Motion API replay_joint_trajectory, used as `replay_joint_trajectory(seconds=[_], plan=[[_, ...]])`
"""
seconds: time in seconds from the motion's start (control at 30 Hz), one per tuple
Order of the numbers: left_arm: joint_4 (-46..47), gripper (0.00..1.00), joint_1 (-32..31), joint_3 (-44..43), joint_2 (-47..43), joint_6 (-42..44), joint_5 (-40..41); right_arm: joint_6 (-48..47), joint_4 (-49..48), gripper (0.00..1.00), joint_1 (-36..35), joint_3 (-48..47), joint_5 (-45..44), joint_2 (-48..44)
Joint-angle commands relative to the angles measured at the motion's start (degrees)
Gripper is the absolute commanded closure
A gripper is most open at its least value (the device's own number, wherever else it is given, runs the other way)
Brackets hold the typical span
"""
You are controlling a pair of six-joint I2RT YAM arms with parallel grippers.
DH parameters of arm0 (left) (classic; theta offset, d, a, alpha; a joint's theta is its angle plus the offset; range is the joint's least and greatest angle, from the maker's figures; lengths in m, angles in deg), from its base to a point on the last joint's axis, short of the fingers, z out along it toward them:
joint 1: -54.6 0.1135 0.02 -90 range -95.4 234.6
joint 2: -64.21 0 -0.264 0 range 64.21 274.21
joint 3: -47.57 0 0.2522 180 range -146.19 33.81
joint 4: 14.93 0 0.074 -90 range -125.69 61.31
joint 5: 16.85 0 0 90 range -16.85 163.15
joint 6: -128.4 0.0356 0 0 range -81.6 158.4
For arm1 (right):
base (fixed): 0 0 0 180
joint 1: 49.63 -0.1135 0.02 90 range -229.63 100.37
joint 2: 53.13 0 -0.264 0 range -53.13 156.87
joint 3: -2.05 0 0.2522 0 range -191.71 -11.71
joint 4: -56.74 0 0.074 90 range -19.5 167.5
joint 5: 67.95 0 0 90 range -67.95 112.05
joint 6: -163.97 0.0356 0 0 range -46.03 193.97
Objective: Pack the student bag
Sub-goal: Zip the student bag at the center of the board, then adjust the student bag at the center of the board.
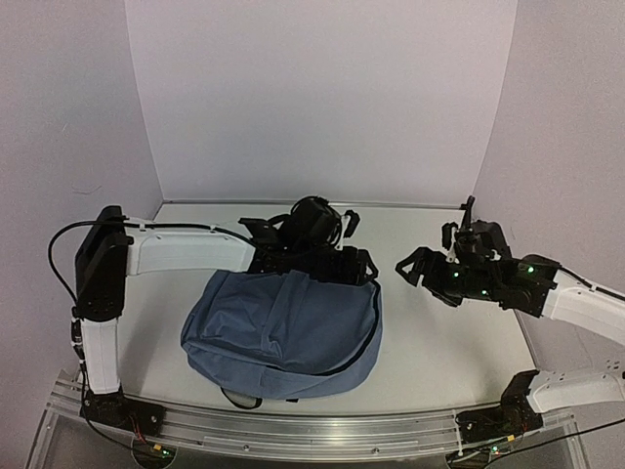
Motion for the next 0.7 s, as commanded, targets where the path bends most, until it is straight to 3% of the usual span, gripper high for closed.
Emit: replay_joint_trajectory(seconds=[0.0,0.13,0.33,0.43,0.53,0.67], plan=[[-6.47,0.26,1.22,5.45,-12.41,3.27,5.18,1.57,-0.26,0.12,-1.31,1.59,5.97,-0.27],[-15.18,0.22,5.06,12.46,-20.18,3.69,9.29,2.76,-0.20,0.17,-5.32,2.09,6.82,2.37],[-18.51,0.20,14.00,24.25,-32.73,0.53,9.40,6.49,0.70,0.34,-15.07,0.89,0.85,11.08],[-20.31,0.17,16.82,28.24,-38.26,-0.30,10.75,7.18,3.07,0.55,-17.01,-1.03,-3.11,15.87],[-22.56,0.15,18.96,30.90,-42.03,-1.13,12.31,6.78,4.62,0.83,-17.20,-2.56,-7.29,17.29],[-22.96,0.14,20.40,34.04,-47.05,-2.58,11.58,3.71,10.70,0.95,-15.11,-5.29,-17.71,18.72]])
